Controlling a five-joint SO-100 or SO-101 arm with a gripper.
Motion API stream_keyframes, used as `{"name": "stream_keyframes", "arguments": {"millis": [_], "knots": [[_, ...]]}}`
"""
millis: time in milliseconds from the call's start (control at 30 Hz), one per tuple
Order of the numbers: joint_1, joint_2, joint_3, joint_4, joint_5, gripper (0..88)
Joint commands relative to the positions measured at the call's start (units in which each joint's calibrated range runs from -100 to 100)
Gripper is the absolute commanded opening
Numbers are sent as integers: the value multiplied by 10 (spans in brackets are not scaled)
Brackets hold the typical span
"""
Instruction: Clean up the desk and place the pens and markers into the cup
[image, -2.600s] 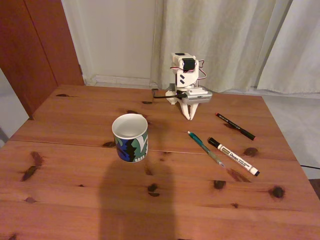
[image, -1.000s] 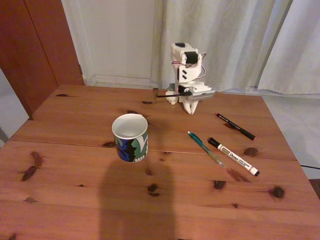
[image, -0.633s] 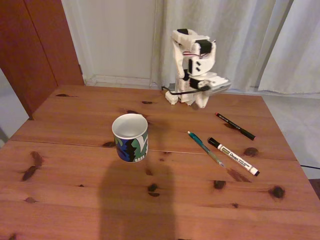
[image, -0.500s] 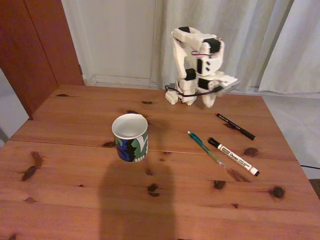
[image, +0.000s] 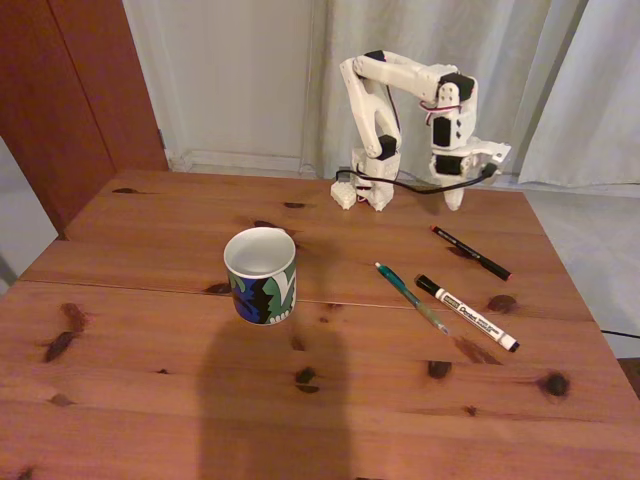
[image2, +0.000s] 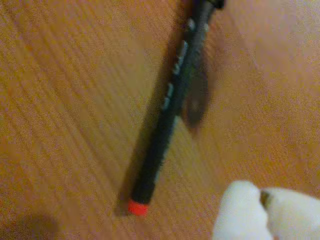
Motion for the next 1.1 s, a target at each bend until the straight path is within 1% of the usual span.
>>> {"name": "stream_keyframes", "arguments": {"millis": [0, 133, 600, 667, 867, 967, 1067], "knots": [[-11, 14, -3, -68, -7, 8], [-7, 52, -2, -116, -19, 8], [-13, 72, 51, -119, -20, 10], [-14, 72, 53, -119, -20, 32], [-14, 72, 53, -119, -16, 162], [-16, 72, 49, -119, -16, 179], [-39, 73, 43, -120, -16, 177]]}}
